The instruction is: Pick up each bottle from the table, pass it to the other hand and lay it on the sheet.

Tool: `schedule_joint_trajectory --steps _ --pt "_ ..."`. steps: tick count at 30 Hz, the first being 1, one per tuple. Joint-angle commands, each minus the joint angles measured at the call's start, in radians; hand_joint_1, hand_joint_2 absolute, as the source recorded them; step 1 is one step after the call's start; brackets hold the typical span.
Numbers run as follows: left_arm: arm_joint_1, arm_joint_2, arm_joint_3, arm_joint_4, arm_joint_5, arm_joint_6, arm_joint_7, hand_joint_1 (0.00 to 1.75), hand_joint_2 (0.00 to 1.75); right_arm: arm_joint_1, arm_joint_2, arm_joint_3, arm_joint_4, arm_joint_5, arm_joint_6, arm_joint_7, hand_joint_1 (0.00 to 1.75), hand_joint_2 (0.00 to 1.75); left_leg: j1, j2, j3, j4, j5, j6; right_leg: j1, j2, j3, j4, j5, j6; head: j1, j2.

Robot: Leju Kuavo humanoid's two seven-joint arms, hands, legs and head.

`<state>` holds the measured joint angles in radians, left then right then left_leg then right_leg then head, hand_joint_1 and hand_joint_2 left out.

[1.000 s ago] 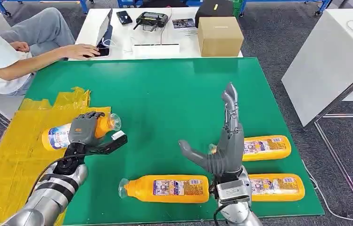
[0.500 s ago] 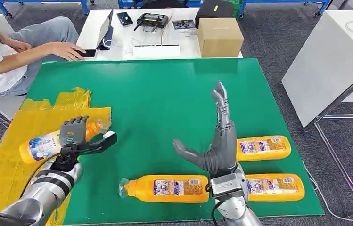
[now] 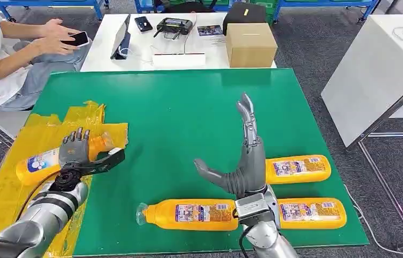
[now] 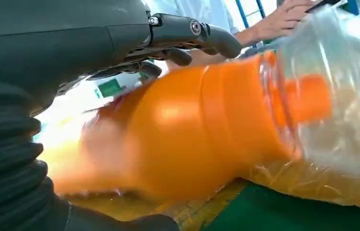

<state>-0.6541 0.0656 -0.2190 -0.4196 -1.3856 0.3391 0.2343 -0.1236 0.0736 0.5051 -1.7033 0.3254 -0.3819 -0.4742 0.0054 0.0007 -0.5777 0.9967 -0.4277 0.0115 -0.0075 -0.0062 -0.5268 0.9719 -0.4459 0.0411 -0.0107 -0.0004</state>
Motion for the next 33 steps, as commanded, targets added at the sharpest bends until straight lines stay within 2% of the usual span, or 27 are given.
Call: schedule_joint_trajectory --steps 1,7,9,14,17,24,28,30,33 --pt "0.037 -0.030 0.099 0.048 0.083 0.028 -0.119 0.00 1.75 -0.030 -0.015 0.007 0.054 0.002 -0.004 0.005 0.00 1.75 0.000 0.003 0.002 -0.002 0.000 0.000 0.000 0.003 0.001 -0.002 0.001 -0.001 0.000 0.000" --pt "0.039 -0.029 0.099 0.047 0.083 0.029 -0.120 0.00 1.75 -0.030 -0.014 0.008 0.054 0.002 -0.004 0.005 0.00 1.75 0.000 0.002 0.001 -0.002 0.000 0.000 0.000 0.002 0.001 -0.003 0.001 -0.001 0.000 0.000" --pt "0.046 -0.037 0.121 0.029 0.124 0.054 -0.182 0.00 1.75 -0.028 -0.015 0.006 0.053 0.004 -0.003 0.005 0.00 1.75 0.000 0.002 0.001 -0.002 0.000 0.000 0.000 0.003 0.000 -0.003 0.001 0.000 0.000 0.000" --pt "0.131 -0.093 0.183 -0.166 0.395 0.116 -0.502 0.00 1.75 -0.011 -0.025 -0.003 0.045 0.006 -0.005 -0.006 0.00 1.75 0.000 -0.001 0.000 -0.001 0.000 0.000 0.000 -0.001 0.000 -0.002 0.000 0.000 0.000 0.000" --pt "0.245 -0.101 0.139 -0.411 0.565 0.136 -0.623 0.00 1.75 0.000 -0.029 -0.007 0.042 0.007 -0.011 -0.015 0.00 1.75 0.000 0.000 0.000 -0.001 0.000 0.000 0.000 0.000 0.000 -0.003 0.000 0.000 0.000 0.000" --pt "0.374 -0.087 0.044 -0.719 0.637 0.158 -0.643 0.00 1.75 0.009 -0.042 -0.016 0.030 0.034 -0.032 -0.012 0.00 1.75 0.001 0.002 -0.005 0.001 -0.003 0.000 0.001 0.003 -0.005 -0.002 -0.001 -0.001 0.000 0.000" --pt "0.464 -0.076 -0.039 -0.929 0.492 0.292 -0.592 0.00 1.75 0.023 -0.053 -0.037 0.011 0.077 -0.051 0.004 0.00 1.75 0.001 0.001 -0.008 0.001 -0.002 0.000 0.001 0.001 -0.009 -0.001 -0.001 -0.001 0.000 0.000" --pt "0.483 -0.080 -0.061 -0.972 0.417 0.333 -0.563 0.00 1.75 0.026 -0.055 -0.043 0.007 0.085 -0.055 0.006 0.00 1.75 0.001 0.000 -0.009 0.002 -0.002 0.000 0.001 0.000 -0.010 -0.001 -0.001 0.000 0.000 0.000" --pt "0.503 -0.074 -0.102 -1.028 0.441 0.325 -0.557 0.00 1.75 0.028 -0.062 -0.050 0.009 0.121 -0.069 0.017 0.00 1.75 0.000 0.001 -0.012 0.001 -0.001 0.000 0.000 0.001 -0.013 -0.001 0.000 0.000 0.000 0.000"
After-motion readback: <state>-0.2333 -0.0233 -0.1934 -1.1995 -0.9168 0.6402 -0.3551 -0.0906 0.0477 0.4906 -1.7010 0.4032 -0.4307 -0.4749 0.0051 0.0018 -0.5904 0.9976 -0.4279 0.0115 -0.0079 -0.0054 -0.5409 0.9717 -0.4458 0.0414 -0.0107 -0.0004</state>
